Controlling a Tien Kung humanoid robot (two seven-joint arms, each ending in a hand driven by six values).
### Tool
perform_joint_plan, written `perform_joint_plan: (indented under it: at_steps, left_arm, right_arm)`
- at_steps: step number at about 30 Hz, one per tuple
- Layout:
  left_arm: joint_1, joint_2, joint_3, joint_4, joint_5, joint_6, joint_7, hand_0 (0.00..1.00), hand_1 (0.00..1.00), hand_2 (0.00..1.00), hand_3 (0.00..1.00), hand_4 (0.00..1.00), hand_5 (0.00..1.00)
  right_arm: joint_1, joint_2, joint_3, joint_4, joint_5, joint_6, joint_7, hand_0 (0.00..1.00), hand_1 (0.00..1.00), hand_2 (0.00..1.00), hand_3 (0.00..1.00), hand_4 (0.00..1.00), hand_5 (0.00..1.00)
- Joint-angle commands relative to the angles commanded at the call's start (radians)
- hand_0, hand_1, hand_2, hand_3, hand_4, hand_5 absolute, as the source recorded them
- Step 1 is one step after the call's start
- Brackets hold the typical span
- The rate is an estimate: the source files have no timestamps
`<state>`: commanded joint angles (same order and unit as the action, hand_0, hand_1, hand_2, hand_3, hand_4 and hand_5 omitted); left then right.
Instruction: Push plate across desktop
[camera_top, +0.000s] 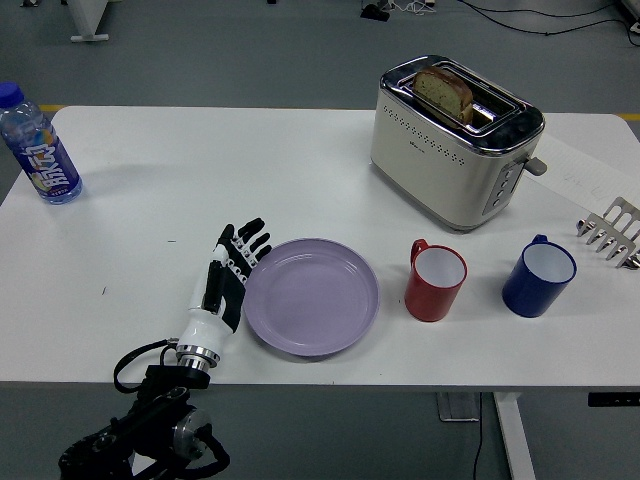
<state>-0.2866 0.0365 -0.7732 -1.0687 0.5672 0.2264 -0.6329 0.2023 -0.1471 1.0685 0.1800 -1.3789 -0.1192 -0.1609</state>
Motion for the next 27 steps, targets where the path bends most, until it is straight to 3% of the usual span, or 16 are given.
perform_joint_plan:
  at_steps: [5, 10, 15, 20, 22, 27]
  left_arm:
    - [0.013, -0.005, -0.037, -0.009, 0.011, 0.006, 0.001, 0.823, 0.859, 0.893, 0.762, 0.591, 0.998]
    - [0.038, -0.022, -0.136, -0.023, 0.041, 0.01, 0.01, 0.821, 0.859, 0.892, 0.762, 0.591, 0.998]
    - [0.052, -0.015, -0.244, -0.034, 0.096, 0.012, 0.032, 0.821, 0.859, 0.892, 0.762, 0.591, 0.998]
    - [0.06, 0.007, -0.373, -0.034, 0.153, -0.011, 0.076, 0.814, 0.848, 0.882, 0.761, 0.593, 0.998]
    - [0.067, 0.026, -0.438, -0.033, 0.194, -0.033, 0.112, 0.779, 0.815, 0.84, 0.738, 0.596, 0.998]
    - [0.081, 0.059, -0.57, -0.034, 0.24, -0.074, 0.164, 0.779, 0.815, 0.84, 0.738, 0.596, 0.998]
  right_arm:
    - [0.001, 0.001, 0.001, 0.0, -0.001, 0.0, -0.001, 0.637, 0.606, 0.666, 0.607, 0.184, 0.114]
    - [0.001, 0.0, -0.002, 0.0, 0.003, -0.001, 0.0, 0.636, 0.605, 0.666, 0.607, 0.185, 0.114]
    - [0.001, -0.002, 0.0, 0.0, 0.002, -0.001, 0.001, 0.636, 0.605, 0.666, 0.607, 0.185, 0.114]
    - [0.0, -0.003, 0.001, 0.0, 0.003, -0.002, 0.001, 0.636, 0.605, 0.666, 0.607, 0.185, 0.114]
    - [-0.002, -0.003, 0.003, 0.0, 0.002, -0.003, 0.001, 0.636, 0.606, 0.666, 0.607, 0.185, 0.114]
    - [-0.005, -0.003, 0.007, 0.0, 0.0, -0.004, -0.001, 0.636, 0.606, 0.666, 0.607, 0.185, 0.114]
